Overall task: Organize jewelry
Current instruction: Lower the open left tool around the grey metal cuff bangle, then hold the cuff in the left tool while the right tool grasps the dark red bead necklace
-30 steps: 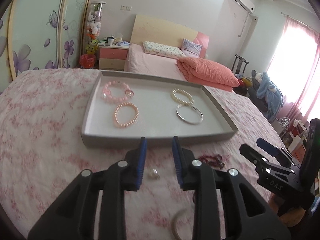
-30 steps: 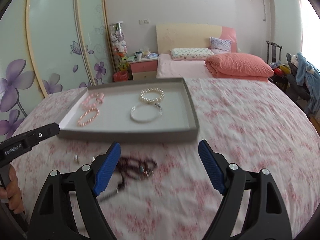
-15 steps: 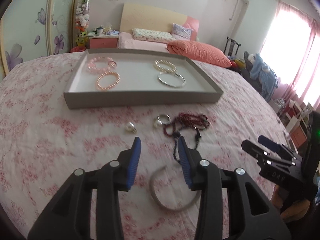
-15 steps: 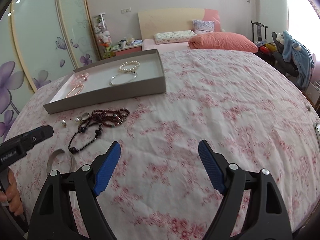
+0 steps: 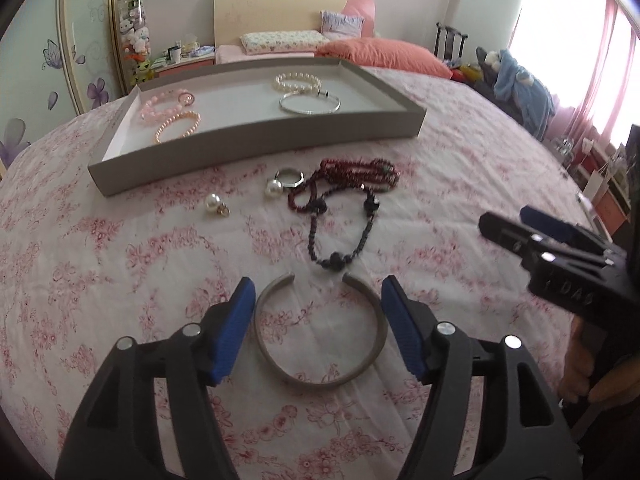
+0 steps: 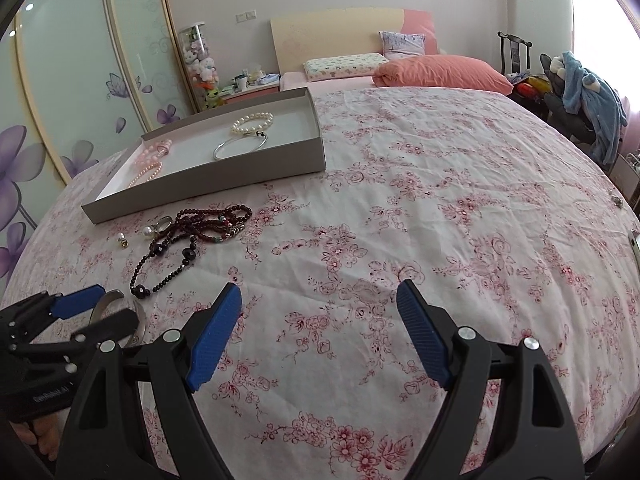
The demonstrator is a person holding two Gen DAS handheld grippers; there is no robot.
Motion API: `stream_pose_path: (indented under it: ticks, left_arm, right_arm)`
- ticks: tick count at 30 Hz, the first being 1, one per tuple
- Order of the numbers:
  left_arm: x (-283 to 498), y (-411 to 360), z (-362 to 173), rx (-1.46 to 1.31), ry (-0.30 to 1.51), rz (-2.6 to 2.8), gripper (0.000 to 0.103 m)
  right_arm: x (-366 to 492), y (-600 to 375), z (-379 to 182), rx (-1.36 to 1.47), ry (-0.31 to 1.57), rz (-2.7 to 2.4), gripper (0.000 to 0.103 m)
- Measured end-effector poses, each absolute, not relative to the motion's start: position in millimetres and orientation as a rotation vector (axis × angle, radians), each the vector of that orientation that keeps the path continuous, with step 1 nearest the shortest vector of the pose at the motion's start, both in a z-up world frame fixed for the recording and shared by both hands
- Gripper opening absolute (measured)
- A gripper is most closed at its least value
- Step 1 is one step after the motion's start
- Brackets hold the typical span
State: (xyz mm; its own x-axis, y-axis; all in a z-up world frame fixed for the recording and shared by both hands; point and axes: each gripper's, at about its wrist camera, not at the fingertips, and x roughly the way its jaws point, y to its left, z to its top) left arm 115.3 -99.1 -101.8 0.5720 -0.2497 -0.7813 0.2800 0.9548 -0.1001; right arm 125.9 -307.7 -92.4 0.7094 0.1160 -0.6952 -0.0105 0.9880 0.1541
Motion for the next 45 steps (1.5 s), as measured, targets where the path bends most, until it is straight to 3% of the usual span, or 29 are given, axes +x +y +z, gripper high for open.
stream_pose_path:
  ticks: [12,15,20,38,41,45]
  left_arm:
    - [112,-106,-104,0.095,0.916,-0.301,0.073]
    - [112,-106,-104,0.107,0.911,-0.286,0.066]
    - [118,-94,-103,0.089,0.922,-0.241,0.065]
    - [174,44,-97,-0.072,0.950,0.122,0.065]
    - [180,50,-97,-0.080,0.938,0.136,0.066]
    - [179,47,-98,-0.048,0.917,0.148,0.066]
  right_arm:
    - [127,-307,-92,0.146,0.786,0.070,0.080]
    - [128,-307,-92,0.145,0.788,0.071,0.080]
    - [128,-307,-94,0.143,0.789,0.072,0.080]
    - [150,-283,-83,0.047,0.802,0.112,0.080]
    - [160,-272,-81,0.018,0.805,0.128,0.075]
    - [177,-264,-82,0.017,0.834,0.149,0.058]
